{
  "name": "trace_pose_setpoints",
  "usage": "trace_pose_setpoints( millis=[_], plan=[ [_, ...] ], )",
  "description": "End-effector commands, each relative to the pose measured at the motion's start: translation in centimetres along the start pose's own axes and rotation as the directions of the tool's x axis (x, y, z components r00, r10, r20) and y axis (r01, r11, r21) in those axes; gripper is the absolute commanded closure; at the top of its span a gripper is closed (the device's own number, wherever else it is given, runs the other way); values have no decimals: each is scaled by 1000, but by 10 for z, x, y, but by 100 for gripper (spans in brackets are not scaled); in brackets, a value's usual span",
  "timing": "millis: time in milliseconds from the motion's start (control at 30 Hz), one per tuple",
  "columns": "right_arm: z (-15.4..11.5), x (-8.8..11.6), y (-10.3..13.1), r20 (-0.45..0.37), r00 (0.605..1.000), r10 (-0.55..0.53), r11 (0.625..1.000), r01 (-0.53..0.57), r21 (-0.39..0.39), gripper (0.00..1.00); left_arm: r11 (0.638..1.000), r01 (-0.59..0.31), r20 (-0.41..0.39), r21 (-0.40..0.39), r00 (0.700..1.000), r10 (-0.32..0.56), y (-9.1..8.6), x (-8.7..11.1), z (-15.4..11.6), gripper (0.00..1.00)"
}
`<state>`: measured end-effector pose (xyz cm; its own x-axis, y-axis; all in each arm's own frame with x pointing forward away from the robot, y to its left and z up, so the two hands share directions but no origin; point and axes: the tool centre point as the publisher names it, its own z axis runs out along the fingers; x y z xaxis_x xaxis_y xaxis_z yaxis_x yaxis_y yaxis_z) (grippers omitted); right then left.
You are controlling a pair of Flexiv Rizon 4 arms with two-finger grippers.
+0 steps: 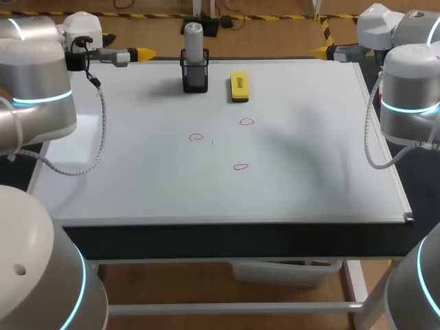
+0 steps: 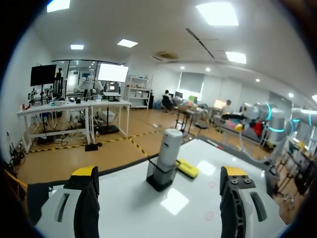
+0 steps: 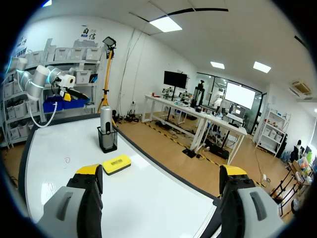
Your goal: Pick up the inspection probe, press it on each red-marked spot on the whiteboard one by one, put down the probe, pick up the eraser, and wipe off all the red marks.
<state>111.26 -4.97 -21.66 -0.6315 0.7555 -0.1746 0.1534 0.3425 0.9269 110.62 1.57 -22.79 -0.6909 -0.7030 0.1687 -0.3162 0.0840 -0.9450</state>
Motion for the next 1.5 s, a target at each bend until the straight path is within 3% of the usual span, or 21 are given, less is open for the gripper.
trace_pose_setpoints(
  millis=[33, 600, 900, 1500],
  plan=[
    [0, 0, 0, -1, 1000, 0, 1000, 0, 3, 0, 1000, -9, -36, 15, 999, 10, 2, -9, 12, 0],
    [0, 0, 0, -1, 1000, 0, 1000, 0, 3, 0, 992, -109, -251, 59, 960, 121, -3, -18, 47, 0],
    [0, 0, 0, -1, 1000, 0, 1000, 0, 3, 0, 986, -125, -393, 107, 906, 157, -2, -16, 70, 0],
    [0, 0, 0, -1, 1000, 0, 1000, 0, 3, 0, 979, -136, -554, 154, 808, 199, 8, 3, 102, 0]
  ],
)
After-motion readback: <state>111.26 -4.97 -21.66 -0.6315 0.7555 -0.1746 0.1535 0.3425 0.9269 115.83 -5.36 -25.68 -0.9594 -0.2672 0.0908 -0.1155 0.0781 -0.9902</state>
